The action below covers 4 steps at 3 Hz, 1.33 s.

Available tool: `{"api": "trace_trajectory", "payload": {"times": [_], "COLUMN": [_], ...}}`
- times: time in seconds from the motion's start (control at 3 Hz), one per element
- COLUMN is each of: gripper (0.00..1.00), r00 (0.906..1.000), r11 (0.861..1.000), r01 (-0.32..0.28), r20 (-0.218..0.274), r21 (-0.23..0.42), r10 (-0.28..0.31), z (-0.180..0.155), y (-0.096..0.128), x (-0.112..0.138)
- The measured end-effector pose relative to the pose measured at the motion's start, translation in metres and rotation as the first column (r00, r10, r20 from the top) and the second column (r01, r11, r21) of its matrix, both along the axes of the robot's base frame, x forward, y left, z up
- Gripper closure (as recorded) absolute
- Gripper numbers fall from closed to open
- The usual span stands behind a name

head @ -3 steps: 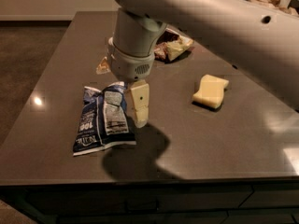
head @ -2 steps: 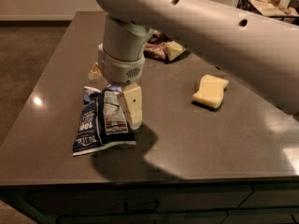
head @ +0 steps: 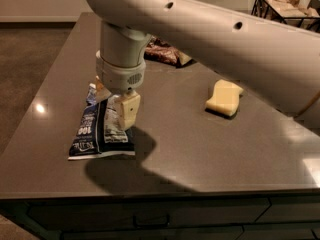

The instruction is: Move blue chip bag near sponge

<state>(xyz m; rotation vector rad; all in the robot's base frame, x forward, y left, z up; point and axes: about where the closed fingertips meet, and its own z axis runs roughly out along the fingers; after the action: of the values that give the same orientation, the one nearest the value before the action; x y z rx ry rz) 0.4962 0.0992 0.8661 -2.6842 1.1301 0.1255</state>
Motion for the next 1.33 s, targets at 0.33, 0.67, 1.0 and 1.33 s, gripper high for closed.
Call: {"api": "trace_trajectory", "payload": {"times": [0.33, 0.67, 1.0, 1.33], "gripper": [0.65, 0.87, 1.00, 1.00], "r00": [0.9991, 0.9927, 0.9734, 0.9452], "r11": [1.000, 0.996, 0.983, 0.961], "r01": [0.025, 0.087, 0.183, 0.273], "r20": [0.034, 0.084, 0.144, 0.196], "r21": [-0.006, -0.010, -0.022, -0.038], "r10": [-0.025, -0.086, -0.178, -0.261], "z": [0.009, 0.028, 0.049, 0.067], "y": [-0.003, -0.022, -0.053, -0.086], "x": [0.009, 0.031, 0.061, 0.089]}}
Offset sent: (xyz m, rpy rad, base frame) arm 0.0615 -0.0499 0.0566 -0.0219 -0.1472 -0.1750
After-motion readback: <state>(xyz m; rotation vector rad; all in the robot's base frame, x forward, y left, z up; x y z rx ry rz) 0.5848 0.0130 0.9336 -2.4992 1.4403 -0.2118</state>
